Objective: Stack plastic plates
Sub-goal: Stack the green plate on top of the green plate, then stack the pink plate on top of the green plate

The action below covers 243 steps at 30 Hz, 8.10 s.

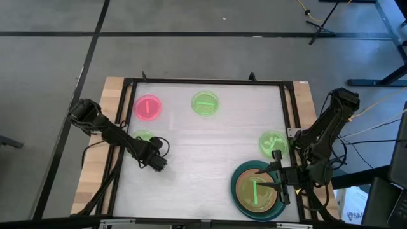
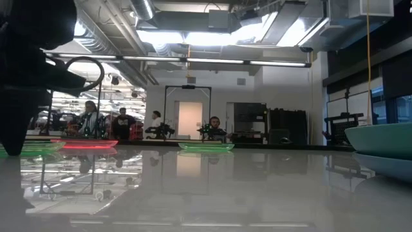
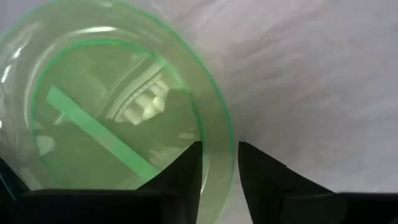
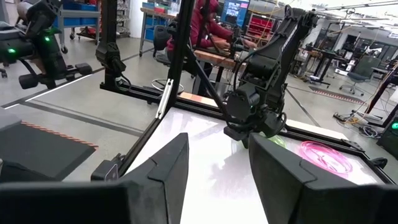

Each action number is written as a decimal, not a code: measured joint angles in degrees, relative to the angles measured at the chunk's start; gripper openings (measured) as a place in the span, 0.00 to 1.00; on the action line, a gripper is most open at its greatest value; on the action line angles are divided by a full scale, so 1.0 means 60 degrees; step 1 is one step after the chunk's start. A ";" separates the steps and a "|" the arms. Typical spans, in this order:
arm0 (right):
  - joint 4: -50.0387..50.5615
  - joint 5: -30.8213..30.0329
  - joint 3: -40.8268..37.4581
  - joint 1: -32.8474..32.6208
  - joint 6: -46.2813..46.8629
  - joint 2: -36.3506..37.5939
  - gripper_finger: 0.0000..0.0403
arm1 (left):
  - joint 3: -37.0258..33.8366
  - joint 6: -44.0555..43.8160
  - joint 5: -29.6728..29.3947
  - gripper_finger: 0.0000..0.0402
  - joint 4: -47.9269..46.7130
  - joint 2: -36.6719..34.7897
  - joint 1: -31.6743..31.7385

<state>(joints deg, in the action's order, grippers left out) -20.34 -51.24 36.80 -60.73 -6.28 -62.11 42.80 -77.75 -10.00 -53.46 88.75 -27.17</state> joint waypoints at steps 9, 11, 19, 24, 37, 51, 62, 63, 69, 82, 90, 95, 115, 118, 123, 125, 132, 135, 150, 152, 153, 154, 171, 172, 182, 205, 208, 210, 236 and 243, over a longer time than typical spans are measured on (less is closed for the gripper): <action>-0.0003 0.0000 0.0000 0.0000 0.0000 0.0000 0.40 | 0.0045 0.1259 -0.0063 0.05 0.0347 0.0015 0.0002; 0.0000 0.0004 0.0000 0.0000 0.0000 0.0000 0.40 | 0.0060 0.1314 -0.0347 0.02 0.0292 0.0024 0.0009; 0.0000 0.0004 0.0000 0.0000 0.0000 0.0000 0.40 | 0.1272 0.2393 -0.2028 0.01 0.0451 0.0040 -0.0041; 0.0018 0.0010 0.0000 -0.0002 0.0010 0.0000 0.40 | 0.2161 0.4201 -0.2931 0.01 0.1981 0.0040 -0.0016; 0.0164 0.0023 0.0000 -0.0003 0.0091 0.0000 0.40 | 0.2512 0.9574 -0.2980 0.01 0.7904 0.0274 -0.0045; 0.0130 -0.0001 0.0000 -0.0007 0.0073 0.0000 0.40 | 0.4854 1.3493 -0.1529 0.02 1.1372 0.3937 0.0045; 0.0135 0.0004 0.0000 0.0000 0.0069 0.0000 0.40 | 0.8510 1.5419 -0.0293 0.02 1.1343 0.6641 0.0139; 0.0137 0.0007 0.0000 0.0000 0.0073 0.0000 0.40 | 0.8705 1.5415 -0.0280 0.02 1.1302 0.6820 0.0183; 0.0142 0.0011 0.0000 0.0000 0.0109 0.0000 0.40 | 0.9287 1.5269 0.0343 0.03 1.1313 0.7402 0.0408; 0.0981 -0.0820 0.0004 0.0000 0.1374 0.0000 0.40 | 0.9262 1.4228 -0.1110 0.26 0.7917 0.6504 0.0220; 0.3249 -0.1688 0.0007 0.0858 0.4298 0.0000 0.40 | 0.6045 1.4345 -0.1242 0.26 1.0371 0.4778 0.0074; 0.4999 0.0293 0.0007 0.2503 0.6609 0.0000 0.40 | 0.2906 1.3536 -0.1370 0.26 1.4285 0.3787 0.0283; 0.9355 0.6088 0.1369 0.6432 0.9705 -0.2073 0.40 | -0.1103 1.1514 -0.2107 0.26 1.8739 0.3253 -0.1178; 1.1348 0.6243 0.2042 0.6727 1.0686 -0.2712 0.40 | -0.1583 1.1524 -0.2931 0.26 1.9095 0.3253 -0.1617; 1.3242 0.6718 0.2174 0.6965 1.2064 -0.3526 0.40 | -0.2992 1.1483 -0.4248 0.26 2.1363 0.3257 -0.2357; 1.3279 0.6969 0.2059 0.6965 1.2302 -0.3712 0.40 | -0.3434 1.1482 -0.4317 0.26 2.2233 0.3257 -0.2569; 1.3153 0.6977 0.1719 0.6952 1.3083 -0.4251 0.40 | -0.3714 1.1473 -0.4371 0.26 2.2809 0.3253 -0.2901; 1.3096 0.6980 0.1433 0.7054 1.3231 -0.4493 0.40 | -0.3653 1.1477 -0.4353 0.26 2.2743 0.3253 -0.2927; 1.2539 0.6670 0.1078 0.7107 1.1394 -0.4677 0.03 | -0.3641 1.1477 -0.4353 0.26 2.2747 0.3253 -0.2861; 1.2719 0.6417 0.1180 0.7111 1.1110 -0.4703 0.04 | -0.3641 1.1476 -0.4353 0.26 2.2751 0.3253 -0.2796; 1.2826 0.6218 0.1247 0.7120 1.0963 -0.4714 0.04 | -0.3641 1.1476 -0.4357 0.26 2.2751 0.3253 -0.2773; 1.2935 0.6136 0.1354 0.7125 1.0807 -0.4712 0.03 | -0.3641 1.1477 -0.4359 0.26 2.2754 0.3253 -0.2759; 1.4974 0.5869 0.5067 0.4083 1.1550 -0.4692 0.00 | -0.3638 1.2052 -0.4357 0.26 2.2838 0.3257 -0.2517; 1.4941 0.5865 0.5323 0.3776 1.1768 -0.4692 0.00 | -0.3635 1.2106 -0.4360 0.26 2.2867 0.3257 -0.2450; 1.2170 0.5106 0.6255 0.0689 1.3787 -0.4840 0.00 | -0.3008 1.2315 -0.4354 0.26 2.2695 0.3260 -0.1690; 1.2244 0.4143 0.6247 -0.0239 1.3088 -0.7008 0.42 | -0.0299 1.0676 -0.1606 0.44 1.7102 0.2989 0.1956; 1.2293 0.3134 0.6247 -0.0474 1.2976 -0.6890 0.47 | 0.0472 1.0475 -0.0619 0.45 1.4389 0.2502 0.2522; 1.2505 0.2372 0.6247 -0.0656 1.2965 -0.6850 0.49 | 0.1073 1.0427 -0.0384 0.44 1.2534 0.2157 0.2833; 1.2891 -0.0617 0.4741 -0.0750 1.2807 -0.6808 0.49 | 0.0105 0.8493 -0.1538 0.44 0.2286 -0.1031 0.8003; 1.2831 -0.0889 0.4524 -0.0750 1.3034 -0.6808 0.49 | 0.0078 0.8639 -0.2025 0.44 0.2168 -0.1035 0.8598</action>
<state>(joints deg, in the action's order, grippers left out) 56.65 -56.58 63.94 -65.23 71.92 -102.96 43.27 -25.91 -22.15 -40.45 82.54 24.42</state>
